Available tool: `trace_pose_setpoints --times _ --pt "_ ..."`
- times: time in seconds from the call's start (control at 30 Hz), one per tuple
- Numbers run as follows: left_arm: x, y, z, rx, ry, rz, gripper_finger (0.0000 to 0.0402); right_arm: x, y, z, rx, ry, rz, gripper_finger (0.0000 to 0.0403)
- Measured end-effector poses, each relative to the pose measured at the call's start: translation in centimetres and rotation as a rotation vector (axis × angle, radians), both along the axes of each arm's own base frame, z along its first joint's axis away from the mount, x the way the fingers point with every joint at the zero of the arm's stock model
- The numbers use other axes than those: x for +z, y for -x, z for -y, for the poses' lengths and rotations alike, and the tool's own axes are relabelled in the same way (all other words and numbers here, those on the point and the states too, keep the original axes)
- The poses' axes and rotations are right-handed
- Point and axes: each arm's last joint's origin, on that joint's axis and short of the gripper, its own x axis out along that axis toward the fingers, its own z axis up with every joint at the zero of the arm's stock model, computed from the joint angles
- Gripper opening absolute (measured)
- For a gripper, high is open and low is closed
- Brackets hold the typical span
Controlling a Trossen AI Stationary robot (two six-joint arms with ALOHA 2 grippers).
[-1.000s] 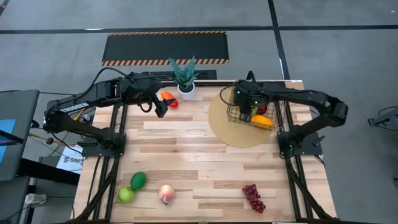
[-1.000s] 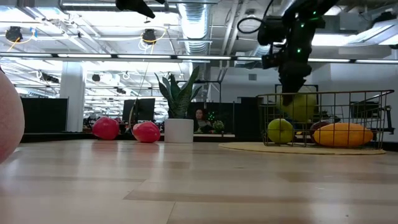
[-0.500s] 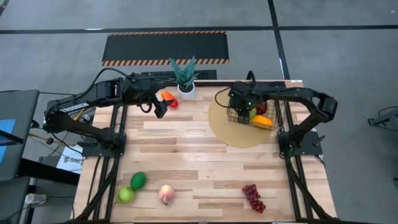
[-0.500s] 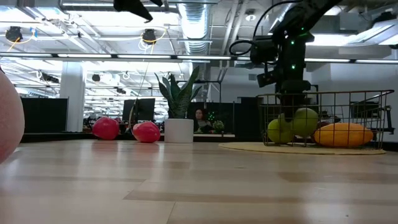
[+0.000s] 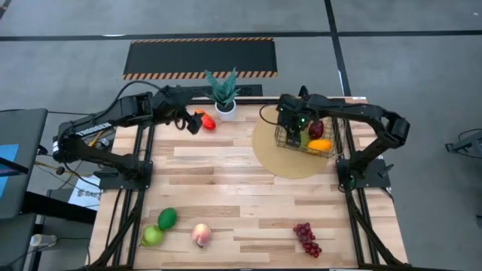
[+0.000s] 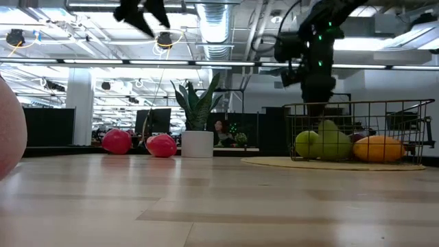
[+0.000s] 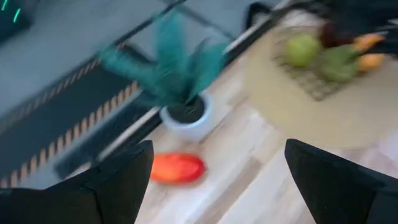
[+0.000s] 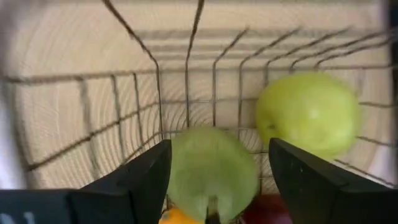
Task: Build produce basket
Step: Put the red apple into the basket
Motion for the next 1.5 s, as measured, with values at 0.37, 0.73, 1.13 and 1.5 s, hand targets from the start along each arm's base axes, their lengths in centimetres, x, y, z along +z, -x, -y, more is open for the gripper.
trace_pose_setpoints --times 0.37,0.73,1.13,1.5 --pt "-5.6 4.3 -9.7 0.377 0.117 -0.060 0.0359 10.3 0.7 -1.2 -0.100 0.121 0.354 0.0286" --pt "-13.1 7.0 -18.0 0.561 0.331 -0.219 0.0359 13.2 2.3 -3.1 -0.182 0.113 0.508 0.0286" --pt "-18.9 7.8 -19.0 0.538 0.437 -0.198 0.0357 13.2 1.7 -4.8 -0.141 0.082 0.516 0.0286" --pt "-20.6 5.7 -17.5 0.407 0.499 -0.230 0.0353 13.2 1.6 -4.9 -0.136 0.081 0.518 0.0286"
